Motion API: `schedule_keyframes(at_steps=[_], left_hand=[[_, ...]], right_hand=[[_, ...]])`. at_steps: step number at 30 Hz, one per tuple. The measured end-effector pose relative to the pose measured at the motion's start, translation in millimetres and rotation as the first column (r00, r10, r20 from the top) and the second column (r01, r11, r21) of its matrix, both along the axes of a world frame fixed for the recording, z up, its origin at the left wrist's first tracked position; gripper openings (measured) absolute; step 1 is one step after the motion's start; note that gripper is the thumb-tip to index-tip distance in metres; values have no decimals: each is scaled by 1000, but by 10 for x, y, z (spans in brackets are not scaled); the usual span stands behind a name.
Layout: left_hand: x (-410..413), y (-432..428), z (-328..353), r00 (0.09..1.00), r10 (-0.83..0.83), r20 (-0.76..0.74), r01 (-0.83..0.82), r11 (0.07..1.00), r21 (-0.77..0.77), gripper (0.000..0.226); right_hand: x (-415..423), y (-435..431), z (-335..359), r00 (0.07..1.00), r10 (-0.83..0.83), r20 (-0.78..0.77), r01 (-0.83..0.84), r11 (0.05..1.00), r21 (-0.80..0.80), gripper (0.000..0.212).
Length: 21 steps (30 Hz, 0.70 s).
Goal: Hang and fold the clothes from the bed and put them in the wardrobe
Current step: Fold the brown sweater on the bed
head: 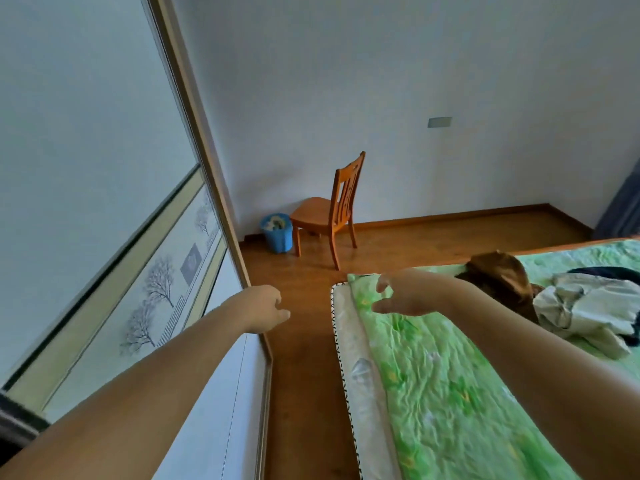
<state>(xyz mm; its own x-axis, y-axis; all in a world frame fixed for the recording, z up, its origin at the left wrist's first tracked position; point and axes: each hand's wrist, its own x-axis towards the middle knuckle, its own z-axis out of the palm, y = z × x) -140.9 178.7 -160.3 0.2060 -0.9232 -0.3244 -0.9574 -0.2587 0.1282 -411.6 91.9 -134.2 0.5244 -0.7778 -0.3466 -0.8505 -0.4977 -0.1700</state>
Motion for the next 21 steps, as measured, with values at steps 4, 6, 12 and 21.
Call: schedule_keyframes(at_steps=[4, 6, 12, 21], left_hand=[[315, -858, -121, 1000, 19, -7, -20, 1000, -9, 53], [460, -1231, -167, 1000, 28, -11, -28, 999, -19, 52], [883, -2189, -261, 1000, 17, 1, -17, 1000, 9, 51], [1429, -3917, -438, 998, -59, 20, 59, 998, 2, 54]], right_hand=[[300, -832, -100, 1000, -6, -5, 6, 1000, 7, 60], [445, -1239, -149, 1000, -9, -6, 9, 1000, 2, 61], [900, -2231, -331, 1000, 3, -20, -2, 999, 32, 60], [1566, -3685, -509, 997, -73, -11, 74, 996, 44, 56]])
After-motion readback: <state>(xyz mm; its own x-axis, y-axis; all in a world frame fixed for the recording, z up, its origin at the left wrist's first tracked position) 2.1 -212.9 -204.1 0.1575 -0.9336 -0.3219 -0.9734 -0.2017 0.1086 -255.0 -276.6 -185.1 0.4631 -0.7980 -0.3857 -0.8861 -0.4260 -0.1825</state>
